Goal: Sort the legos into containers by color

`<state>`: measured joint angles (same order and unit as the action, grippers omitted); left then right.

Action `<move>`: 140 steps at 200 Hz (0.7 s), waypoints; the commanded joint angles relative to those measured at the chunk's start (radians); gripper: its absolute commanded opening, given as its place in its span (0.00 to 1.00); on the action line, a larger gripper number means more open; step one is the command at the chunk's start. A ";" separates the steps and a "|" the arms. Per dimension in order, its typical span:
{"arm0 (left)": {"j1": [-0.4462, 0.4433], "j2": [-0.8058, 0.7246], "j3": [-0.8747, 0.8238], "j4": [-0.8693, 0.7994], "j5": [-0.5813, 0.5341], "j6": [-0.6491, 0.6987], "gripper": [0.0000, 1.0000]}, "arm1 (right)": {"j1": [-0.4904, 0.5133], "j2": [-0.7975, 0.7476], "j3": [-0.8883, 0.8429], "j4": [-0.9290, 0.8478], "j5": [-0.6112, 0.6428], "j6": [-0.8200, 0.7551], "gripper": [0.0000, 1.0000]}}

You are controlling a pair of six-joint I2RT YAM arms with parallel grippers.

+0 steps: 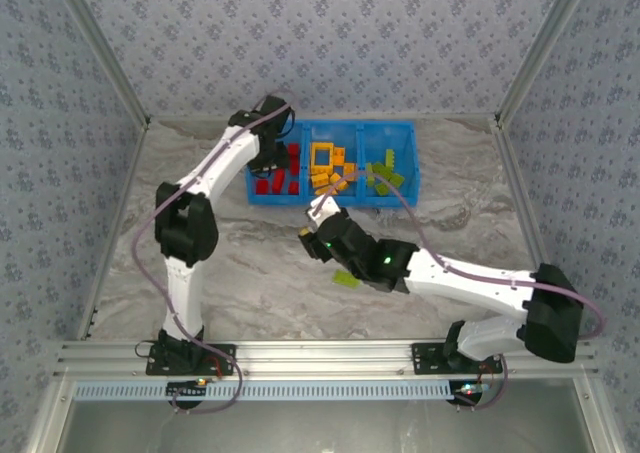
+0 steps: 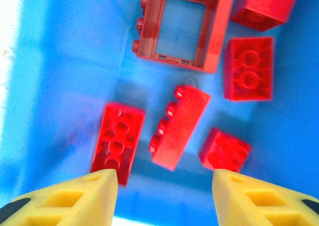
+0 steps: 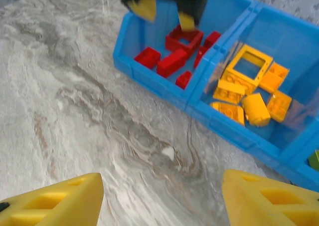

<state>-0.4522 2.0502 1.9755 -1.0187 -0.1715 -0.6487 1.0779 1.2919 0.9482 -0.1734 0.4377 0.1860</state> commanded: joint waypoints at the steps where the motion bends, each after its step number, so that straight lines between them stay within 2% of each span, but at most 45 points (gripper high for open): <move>1: -0.032 -0.256 -0.117 0.011 0.030 -0.012 0.53 | -0.045 -0.047 -0.032 -0.245 -0.174 -0.022 0.69; 19: -0.066 -0.469 -0.325 0.122 0.127 0.022 0.53 | -0.060 -0.044 -0.045 -0.344 -0.239 -0.049 0.70; 50: -0.141 -0.842 -0.680 0.314 0.377 0.095 0.57 | -0.092 0.027 0.002 -0.469 -0.300 -0.085 0.73; 72: -0.272 -1.030 -0.821 0.289 0.395 0.123 0.58 | -0.121 0.176 0.122 -0.613 -0.305 -0.084 0.70; 91: -0.392 -1.176 -0.932 0.252 0.331 0.092 0.58 | -0.111 0.288 0.208 -0.720 -0.317 -0.113 0.70; 121: -0.602 -1.446 -1.135 0.243 0.130 -0.005 0.56 | -0.105 0.382 0.297 -0.807 -0.356 -0.179 0.73; 140: -0.688 -1.607 -1.247 0.256 0.017 -0.067 0.56 | -0.106 0.422 0.321 -0.827 -0.385 -0.230 0.75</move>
<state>-1.0580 0.6079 0.8246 -0.7685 0.0311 -0.6258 0.9703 1.6745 1.2175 -0.8791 0.1074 0.0444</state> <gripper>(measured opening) 0.560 0.736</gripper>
